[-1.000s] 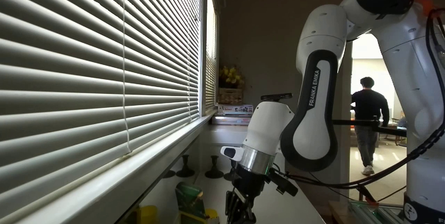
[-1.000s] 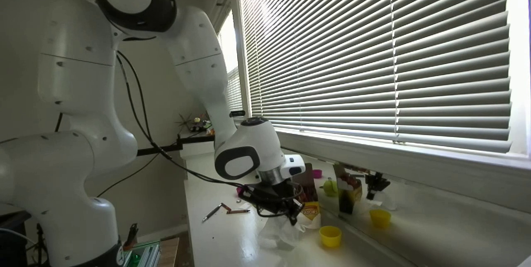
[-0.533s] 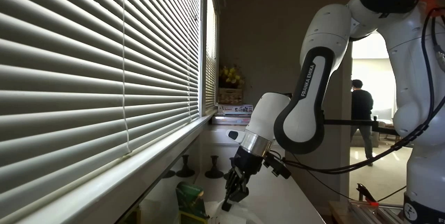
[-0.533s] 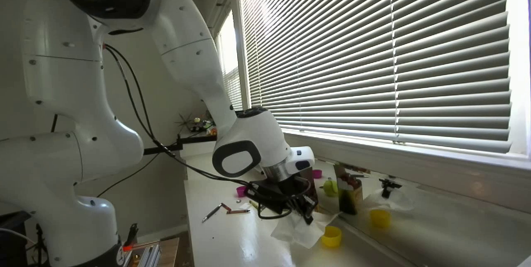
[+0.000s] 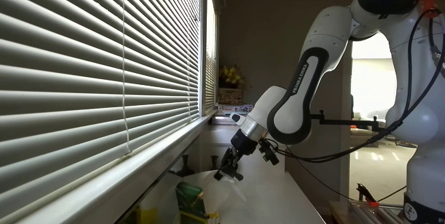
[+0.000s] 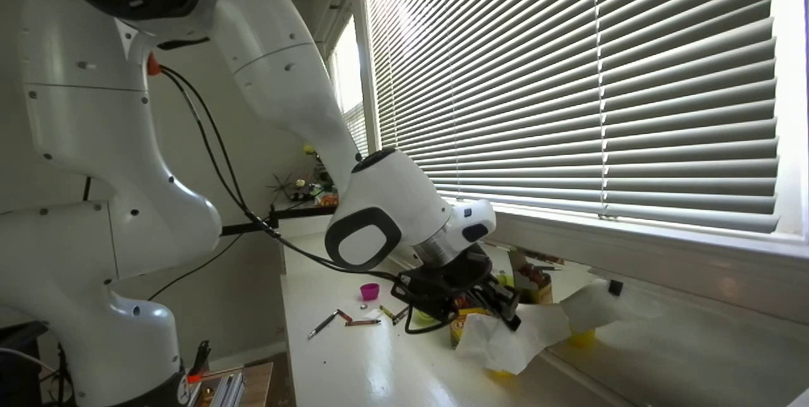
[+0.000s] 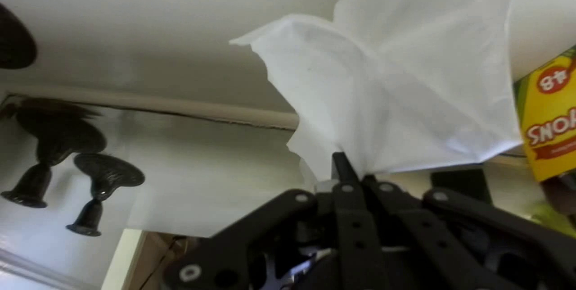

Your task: Pick up the napkin and wipe the mirror part of the counter

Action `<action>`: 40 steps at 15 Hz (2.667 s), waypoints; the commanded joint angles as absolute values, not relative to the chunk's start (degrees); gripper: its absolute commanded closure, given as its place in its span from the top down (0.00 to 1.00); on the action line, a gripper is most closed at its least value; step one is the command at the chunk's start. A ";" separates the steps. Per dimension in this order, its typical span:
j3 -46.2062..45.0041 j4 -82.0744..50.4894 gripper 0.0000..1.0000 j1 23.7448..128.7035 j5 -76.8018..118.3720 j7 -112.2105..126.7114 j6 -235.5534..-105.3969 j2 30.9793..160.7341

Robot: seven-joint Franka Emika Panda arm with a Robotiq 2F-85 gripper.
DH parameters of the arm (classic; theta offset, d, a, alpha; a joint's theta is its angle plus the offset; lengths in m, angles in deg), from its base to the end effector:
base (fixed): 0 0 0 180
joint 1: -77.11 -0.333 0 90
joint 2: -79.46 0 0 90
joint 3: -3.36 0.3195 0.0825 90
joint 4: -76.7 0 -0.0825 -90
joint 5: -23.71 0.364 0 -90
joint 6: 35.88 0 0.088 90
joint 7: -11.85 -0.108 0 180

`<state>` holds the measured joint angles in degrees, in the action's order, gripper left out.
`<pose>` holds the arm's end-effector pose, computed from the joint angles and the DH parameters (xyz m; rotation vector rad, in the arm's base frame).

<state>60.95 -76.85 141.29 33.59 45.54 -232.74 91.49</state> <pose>0.4483 -0.0689 0.2898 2.9121 0.3259 0.9775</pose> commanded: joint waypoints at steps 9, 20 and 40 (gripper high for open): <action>45.98 -72.46 0.00 129.38 35.31 45.00 -247.46 94.07; 18.46 -61.03 0.00 103.12 14.79 29.07 -248.17 103.53; 12.16 -51.78 0.00 99.46 5.33 24.57 -236.63 111.51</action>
